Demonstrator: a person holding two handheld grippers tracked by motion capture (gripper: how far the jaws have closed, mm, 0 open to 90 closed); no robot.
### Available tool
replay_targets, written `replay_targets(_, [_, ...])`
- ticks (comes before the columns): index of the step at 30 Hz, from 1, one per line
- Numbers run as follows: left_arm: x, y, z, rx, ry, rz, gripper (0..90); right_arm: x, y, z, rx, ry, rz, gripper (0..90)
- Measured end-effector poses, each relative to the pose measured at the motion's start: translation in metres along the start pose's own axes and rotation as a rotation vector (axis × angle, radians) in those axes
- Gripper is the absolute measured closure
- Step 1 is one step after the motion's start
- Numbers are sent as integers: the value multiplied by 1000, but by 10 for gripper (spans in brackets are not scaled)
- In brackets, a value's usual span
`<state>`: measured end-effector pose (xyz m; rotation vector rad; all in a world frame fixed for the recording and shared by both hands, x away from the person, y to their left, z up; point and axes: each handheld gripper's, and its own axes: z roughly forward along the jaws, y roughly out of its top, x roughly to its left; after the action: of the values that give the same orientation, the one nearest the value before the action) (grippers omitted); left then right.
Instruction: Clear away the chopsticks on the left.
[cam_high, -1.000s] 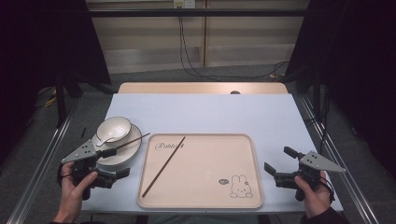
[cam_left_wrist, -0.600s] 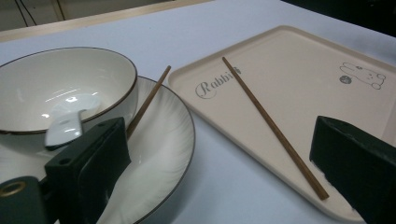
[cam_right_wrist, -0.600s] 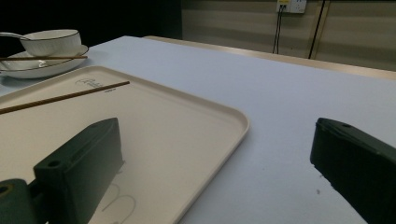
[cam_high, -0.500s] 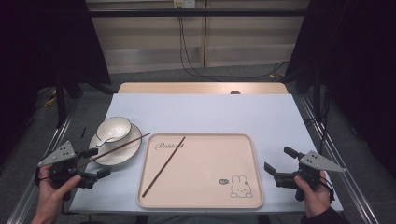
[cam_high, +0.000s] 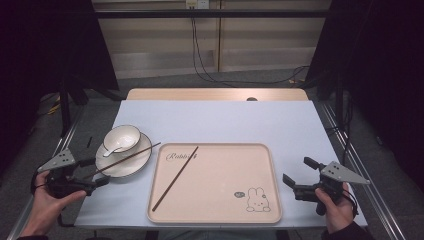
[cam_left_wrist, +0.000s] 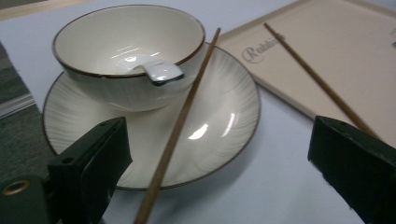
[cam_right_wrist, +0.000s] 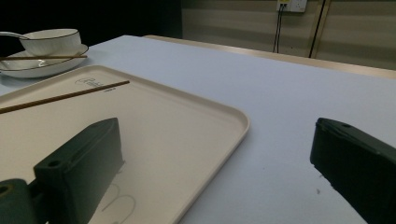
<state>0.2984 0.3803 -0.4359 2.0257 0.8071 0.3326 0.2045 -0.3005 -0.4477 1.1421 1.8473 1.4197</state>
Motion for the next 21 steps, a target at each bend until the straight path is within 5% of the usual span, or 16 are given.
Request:
replay_targets(12, [16,5,27,114,21,55,443,0,0,0,1,0,-1,20])
replay_targets(21, [15,11,38,166,-6,80,576,0,0,0,-1,-3,-1,20])
